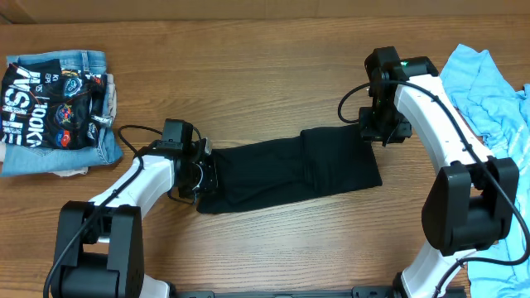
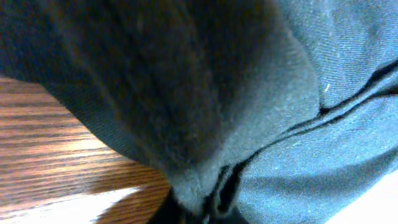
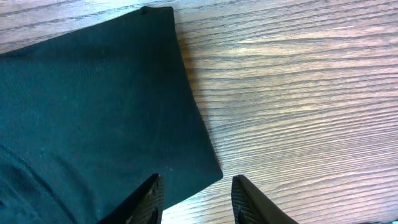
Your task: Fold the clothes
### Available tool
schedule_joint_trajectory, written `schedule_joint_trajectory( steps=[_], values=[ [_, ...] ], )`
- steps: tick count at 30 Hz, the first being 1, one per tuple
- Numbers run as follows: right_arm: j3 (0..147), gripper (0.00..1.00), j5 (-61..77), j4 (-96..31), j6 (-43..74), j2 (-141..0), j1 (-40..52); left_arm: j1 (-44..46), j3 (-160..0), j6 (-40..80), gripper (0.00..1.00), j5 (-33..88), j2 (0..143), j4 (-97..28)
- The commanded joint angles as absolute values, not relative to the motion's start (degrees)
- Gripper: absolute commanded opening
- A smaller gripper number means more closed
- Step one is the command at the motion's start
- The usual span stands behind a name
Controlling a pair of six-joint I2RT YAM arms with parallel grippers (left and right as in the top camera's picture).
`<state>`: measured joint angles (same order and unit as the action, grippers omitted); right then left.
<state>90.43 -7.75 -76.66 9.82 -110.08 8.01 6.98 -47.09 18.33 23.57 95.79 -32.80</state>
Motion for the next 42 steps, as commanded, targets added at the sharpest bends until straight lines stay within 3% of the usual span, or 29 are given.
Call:
schedule_joint_trajectory(
  steps=[1,11,18,42],
  values=[
    [91.7,0.40,-7.9,-76.7,10.1,-108.6,8.1,4.8,-47.9,18.2,0.05,21.2,95.9,-34.0],
    [91.7,0.40,-7.9,-76.7,10.3,-108.6,6.9,-13.5,-68.1,6.2,0.06,15.4,95.7,-48.7],
    [91.7,0.40,-7.9,-76.9,10.3,-108.6,6.9,-17.5,-80.2,5.8,0.07,14.1,95.7,-55.9],
    [91.7,0.40,-7.2,-80.1,10.3,-108.6,6.9,15.2,-82.7,12.5,0.10,6.9,100.7,-59.3]
  ],
)
